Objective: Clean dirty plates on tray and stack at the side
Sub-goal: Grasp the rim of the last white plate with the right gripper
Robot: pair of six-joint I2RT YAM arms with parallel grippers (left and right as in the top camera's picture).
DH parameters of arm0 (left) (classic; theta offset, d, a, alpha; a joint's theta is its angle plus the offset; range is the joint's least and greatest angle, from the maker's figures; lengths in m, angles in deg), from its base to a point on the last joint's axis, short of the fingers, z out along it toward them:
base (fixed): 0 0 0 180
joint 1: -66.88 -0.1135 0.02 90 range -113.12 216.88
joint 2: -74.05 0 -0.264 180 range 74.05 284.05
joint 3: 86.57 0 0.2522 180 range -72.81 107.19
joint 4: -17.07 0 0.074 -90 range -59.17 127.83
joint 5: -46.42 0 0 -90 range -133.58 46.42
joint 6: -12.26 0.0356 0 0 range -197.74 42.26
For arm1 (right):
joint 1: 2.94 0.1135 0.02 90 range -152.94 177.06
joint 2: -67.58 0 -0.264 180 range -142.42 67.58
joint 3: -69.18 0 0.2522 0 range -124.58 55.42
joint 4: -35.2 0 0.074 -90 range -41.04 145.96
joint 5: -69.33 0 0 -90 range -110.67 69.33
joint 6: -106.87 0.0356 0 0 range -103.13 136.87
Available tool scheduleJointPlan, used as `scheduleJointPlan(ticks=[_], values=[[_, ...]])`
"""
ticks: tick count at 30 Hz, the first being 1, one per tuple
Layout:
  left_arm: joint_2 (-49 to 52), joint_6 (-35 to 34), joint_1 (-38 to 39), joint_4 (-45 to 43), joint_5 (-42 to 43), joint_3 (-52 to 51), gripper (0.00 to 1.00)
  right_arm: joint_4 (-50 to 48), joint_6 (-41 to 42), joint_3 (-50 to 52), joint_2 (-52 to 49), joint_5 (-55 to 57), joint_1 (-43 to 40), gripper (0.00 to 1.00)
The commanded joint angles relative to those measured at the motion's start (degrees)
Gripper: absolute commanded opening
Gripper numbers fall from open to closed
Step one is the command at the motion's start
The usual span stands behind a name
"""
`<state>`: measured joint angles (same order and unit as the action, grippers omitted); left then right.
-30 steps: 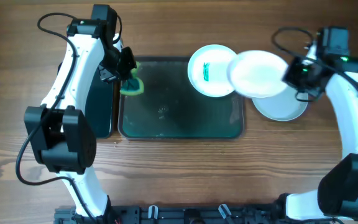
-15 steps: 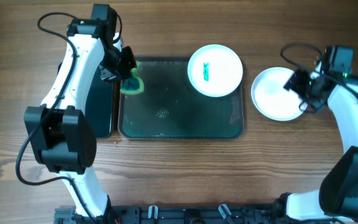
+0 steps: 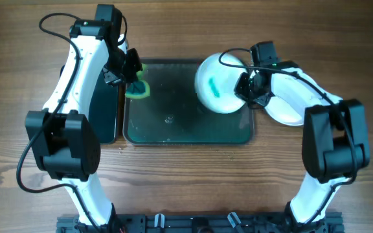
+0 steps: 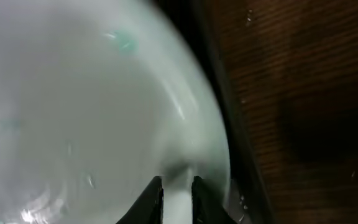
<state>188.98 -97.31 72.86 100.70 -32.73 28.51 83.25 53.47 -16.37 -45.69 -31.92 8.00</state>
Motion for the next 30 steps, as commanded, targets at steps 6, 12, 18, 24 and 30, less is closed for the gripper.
scheduleJointPlan(ticks=[6,12,18,24,30], values=[[-1.4,1.2,0.3,0.0,1.1,0.9,0.04,4.6,-5.8,-0.5,-2.1,-3.4,6.4,0.11],[-1.4,1.2,0.3,0.0,1.1,0.9,0.04,9.0,-16.3,-6.9,0.7,2.6,5.9,0.23],[-1.4,1.2,0.3,0.0,1.1,0.9,0.04,-0.4,-41.6,-10.6,-0.6,11.6,5.2,0.53],[-1.4,1.2,0.3,0.0,1.1,0.9,0.04,-6.3,-45.6,-10.6,-3.1,12.7,4.1,0.54],[-1.4,1.2,0.3,0.0,1.1,0.9,0.04,-2.0,-42.8,-10.3,-7.4,6.3,3.2,0.44]])
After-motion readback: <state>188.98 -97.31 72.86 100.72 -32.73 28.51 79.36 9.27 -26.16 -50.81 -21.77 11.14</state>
